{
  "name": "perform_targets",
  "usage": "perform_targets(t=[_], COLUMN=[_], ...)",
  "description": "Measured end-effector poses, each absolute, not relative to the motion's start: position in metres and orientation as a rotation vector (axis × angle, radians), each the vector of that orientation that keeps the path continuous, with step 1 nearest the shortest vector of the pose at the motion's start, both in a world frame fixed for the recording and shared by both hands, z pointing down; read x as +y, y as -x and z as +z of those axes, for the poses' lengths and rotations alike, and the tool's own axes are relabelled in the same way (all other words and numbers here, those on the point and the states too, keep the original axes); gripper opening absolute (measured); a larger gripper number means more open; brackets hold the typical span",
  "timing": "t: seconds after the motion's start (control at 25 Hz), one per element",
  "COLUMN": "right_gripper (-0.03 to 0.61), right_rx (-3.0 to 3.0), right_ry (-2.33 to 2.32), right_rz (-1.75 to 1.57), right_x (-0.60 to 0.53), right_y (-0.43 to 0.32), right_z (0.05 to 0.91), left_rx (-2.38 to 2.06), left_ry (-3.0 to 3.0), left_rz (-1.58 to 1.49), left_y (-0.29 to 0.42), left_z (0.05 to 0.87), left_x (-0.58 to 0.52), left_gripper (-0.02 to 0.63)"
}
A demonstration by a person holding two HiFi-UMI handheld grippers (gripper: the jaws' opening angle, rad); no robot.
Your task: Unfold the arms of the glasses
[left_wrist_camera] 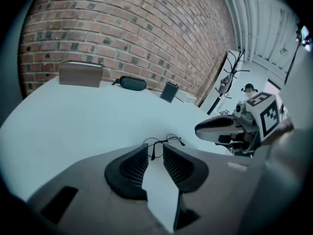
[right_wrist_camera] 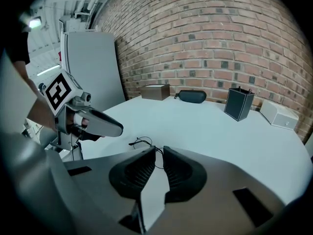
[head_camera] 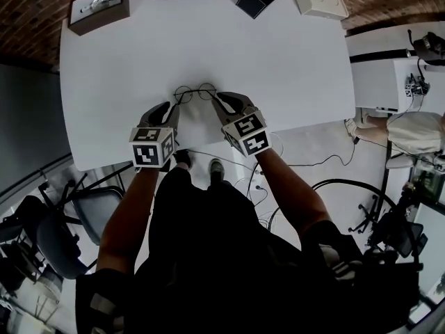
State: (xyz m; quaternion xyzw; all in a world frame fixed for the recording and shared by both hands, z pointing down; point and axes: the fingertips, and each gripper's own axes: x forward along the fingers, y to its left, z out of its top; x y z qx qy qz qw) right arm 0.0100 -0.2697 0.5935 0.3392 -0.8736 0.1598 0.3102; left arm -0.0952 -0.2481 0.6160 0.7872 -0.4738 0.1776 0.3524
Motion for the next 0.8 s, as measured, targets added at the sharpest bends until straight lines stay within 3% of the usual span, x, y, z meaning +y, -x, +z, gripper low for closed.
perform_targets(t=[0.12,0.32,0.8], right_gripper=[0.014,0.065,0.067], right_rx=[-2.278,-2.224,-2.162], right_ry=[-0.881,-0.829,-0.870], right_rz=[0.443,0.455,0.467], right_x=[-0.269,-0.268,-0.273], right_y=[-0.011,-0.011,-0.017], right_z=[0.608,0.626,0.659], left_rx=[-1.196,-1.191,-1.144], left_ry=[-2.044,-2.024,-2.072], left_rz=[0.493,0.550,0.705], left_y=[0.089,0.087,0.079], left_z=[0.626,0.643,0.666], left_x=[-0.250,-0.253,-0.255], left_gripper=[0.123,0.123,0.112])
